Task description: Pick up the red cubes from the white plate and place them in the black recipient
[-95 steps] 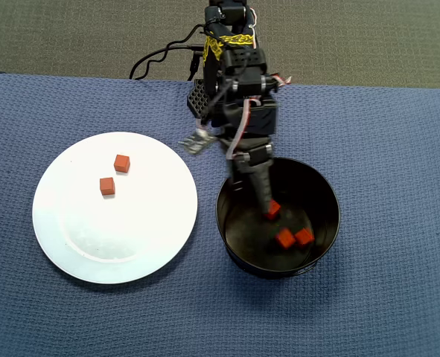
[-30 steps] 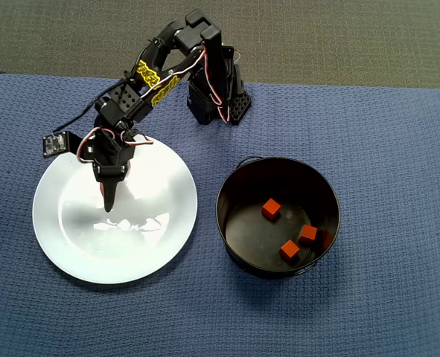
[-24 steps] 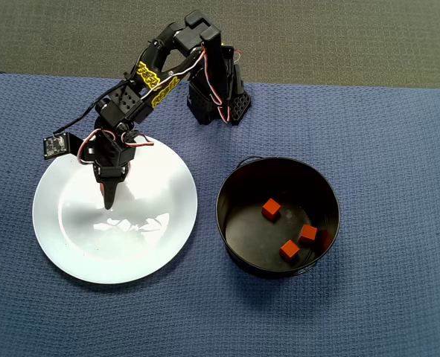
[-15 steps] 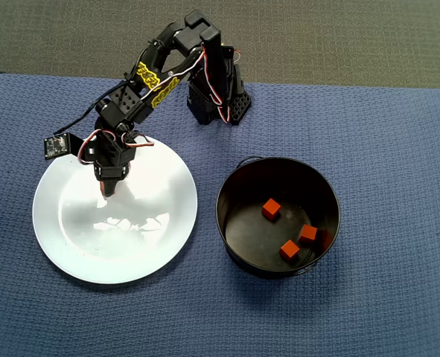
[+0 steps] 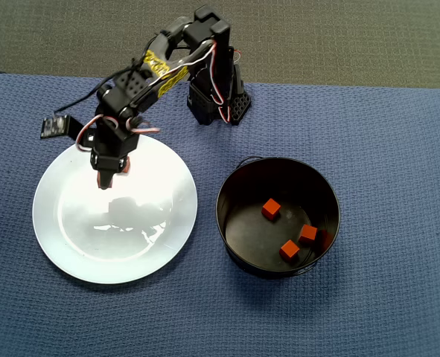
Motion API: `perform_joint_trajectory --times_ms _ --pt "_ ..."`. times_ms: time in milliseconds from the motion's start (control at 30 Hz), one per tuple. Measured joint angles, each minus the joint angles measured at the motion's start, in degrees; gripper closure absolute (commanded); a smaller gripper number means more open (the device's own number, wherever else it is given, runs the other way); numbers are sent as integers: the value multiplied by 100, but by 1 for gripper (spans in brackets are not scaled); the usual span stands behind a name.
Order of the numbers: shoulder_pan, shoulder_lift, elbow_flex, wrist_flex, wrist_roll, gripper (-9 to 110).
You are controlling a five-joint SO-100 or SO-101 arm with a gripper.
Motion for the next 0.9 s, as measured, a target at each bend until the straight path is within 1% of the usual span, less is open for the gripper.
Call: perform_joint_trajectory --times_ms 133,233,467,633,667,700,767,800,900 --pt "-642 527 -853 958 976 102" --pt "-1354 853 -1204 1345 1837 102" --pt "-3489 1125 -1222 1468 3313 102" --pt "-4922 1371 -694 1274 3902 102" --pt "-5159 1433 -571 1239 3955 99" --pt "-5379 1485 -448 1213 3973 90" --pt "-5739 1529 -299 1222 3920 64" --pt "-5889 1529 -264 1274 3806 60" --pt "-6021 1573 -97 1424 3173 59"
